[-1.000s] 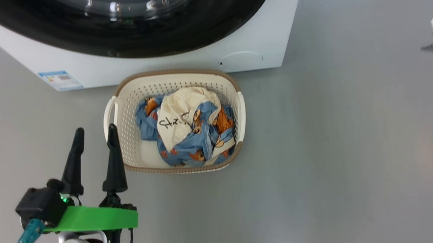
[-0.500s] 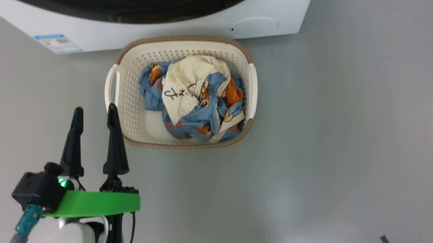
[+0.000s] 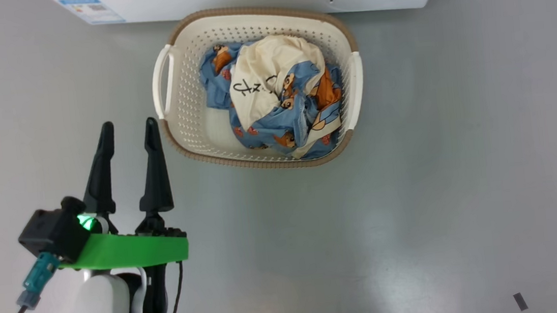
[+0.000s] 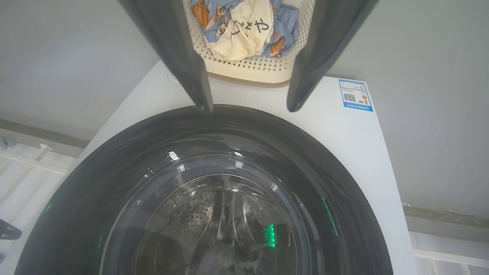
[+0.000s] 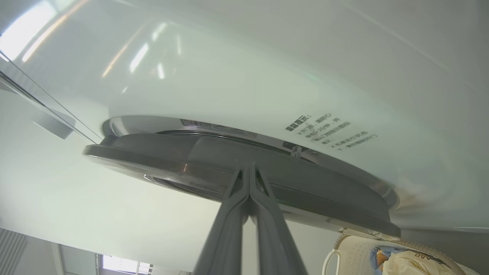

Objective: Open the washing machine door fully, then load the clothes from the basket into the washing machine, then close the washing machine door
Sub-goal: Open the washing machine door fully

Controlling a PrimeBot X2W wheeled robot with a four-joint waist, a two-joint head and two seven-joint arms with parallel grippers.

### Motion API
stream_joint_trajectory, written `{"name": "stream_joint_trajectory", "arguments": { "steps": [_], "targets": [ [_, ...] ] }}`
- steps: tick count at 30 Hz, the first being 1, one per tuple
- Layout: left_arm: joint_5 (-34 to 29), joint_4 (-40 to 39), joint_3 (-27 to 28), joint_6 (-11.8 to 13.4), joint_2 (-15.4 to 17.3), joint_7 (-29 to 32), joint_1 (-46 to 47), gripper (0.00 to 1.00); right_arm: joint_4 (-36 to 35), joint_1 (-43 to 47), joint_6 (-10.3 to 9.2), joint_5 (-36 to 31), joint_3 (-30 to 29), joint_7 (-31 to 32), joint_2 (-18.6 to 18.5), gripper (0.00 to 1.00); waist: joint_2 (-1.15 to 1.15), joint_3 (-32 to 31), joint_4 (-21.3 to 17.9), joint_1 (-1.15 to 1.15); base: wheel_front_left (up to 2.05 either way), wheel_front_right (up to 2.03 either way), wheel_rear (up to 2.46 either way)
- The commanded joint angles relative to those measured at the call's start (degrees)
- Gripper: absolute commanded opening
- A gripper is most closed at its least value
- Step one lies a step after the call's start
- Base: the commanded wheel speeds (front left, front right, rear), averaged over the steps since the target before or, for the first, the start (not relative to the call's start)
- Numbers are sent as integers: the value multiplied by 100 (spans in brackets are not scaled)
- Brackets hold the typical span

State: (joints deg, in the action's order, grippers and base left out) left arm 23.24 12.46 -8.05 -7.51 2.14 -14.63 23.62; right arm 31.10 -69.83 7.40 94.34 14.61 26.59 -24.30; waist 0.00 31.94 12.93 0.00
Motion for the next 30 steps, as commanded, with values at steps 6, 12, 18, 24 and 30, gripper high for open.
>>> {"name": "stream_joint_trajectory", "arguments": {
  "steps": [6, 12, 18, 24, 30],
  "targets": [
    [125, -117, 80, 2, 87, -37, 93, 100, -85, -361, 9, -89, 55, 61, 127, 0, 0, 135, 195, 0, 0, 0, 0],
    [289, -104, -22, 2, 77, -37, 97, 100, 21, -632, 9, -285, 116, 48, 133, 0, 0, 202, 352, 0, 0, 0, 0],
    [410, -117, -68, 2, 75, -37, 88, 100, 157, -827, 9, -430, 197, 54, 151, 0, 0, 253, 488, 0, 0, 0, 0],
    [501, -117, -123, 2, 75, -37, 83, 100, 318, -944, 9, -569, 276, 25, 143, 0, 0, 307, 603, 0, 0, 0, 0],
    [517, -62, -91, 2, 75, -37, 49, 100, 383, -789, 9, -552, 433, 228, 217, 0, 0, 209, 617, 0, 0, 0, 0]
  ]
}}
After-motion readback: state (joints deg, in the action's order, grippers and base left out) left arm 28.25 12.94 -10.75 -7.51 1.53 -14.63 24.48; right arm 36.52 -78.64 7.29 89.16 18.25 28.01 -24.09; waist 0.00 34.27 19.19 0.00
